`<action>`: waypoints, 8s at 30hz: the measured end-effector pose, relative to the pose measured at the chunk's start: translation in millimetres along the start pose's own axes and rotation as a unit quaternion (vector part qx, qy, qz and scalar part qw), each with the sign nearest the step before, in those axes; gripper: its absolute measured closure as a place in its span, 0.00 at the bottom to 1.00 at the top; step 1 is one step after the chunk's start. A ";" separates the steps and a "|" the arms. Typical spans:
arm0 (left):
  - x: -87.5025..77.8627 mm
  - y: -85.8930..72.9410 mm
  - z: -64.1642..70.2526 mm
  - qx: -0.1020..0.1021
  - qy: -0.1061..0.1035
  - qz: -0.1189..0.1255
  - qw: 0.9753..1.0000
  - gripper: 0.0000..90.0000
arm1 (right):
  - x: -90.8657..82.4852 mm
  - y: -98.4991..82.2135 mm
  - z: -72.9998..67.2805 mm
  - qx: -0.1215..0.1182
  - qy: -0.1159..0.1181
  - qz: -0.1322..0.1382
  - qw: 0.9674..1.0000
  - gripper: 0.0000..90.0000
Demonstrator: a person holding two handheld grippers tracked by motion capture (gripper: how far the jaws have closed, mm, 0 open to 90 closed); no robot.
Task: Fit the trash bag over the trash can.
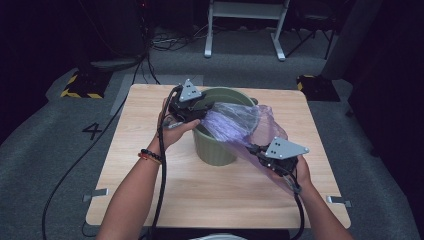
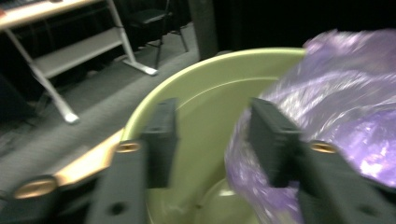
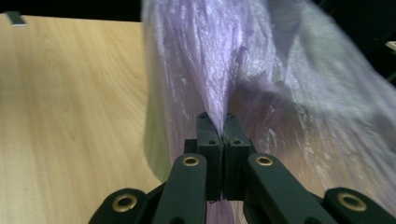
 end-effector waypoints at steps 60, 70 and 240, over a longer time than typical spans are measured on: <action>-3.8 -5.2 28.2 0.120 -0.034 -0.031 0.992 1.00 | -8.3 5.3 22.8 0.048 -0.055 -0.023 0.997 0.31; -6.4 -7.0 23.1 0.119 -0.031 -0.025 0.992 1.00 | -10.7 -21.0 10.4 0.031 -0.048 -0.055 0.997 0.76; -56.3 -35.5 2.9 0.060 -0.021 0.010 0.998 1.00 | -11.7 9.1 -2.8 -0.045 -0.060 0.020 0.997 0.45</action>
Point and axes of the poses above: each handheld gripper's, and its own axes: x roughly forward along the jaws, y roughly out of its top, z roughly to its right, the point moved 4 cm from there along x, roughly forward along the jaws, and after that the axes turned 11 degrees about y, right-handed, at the moved point
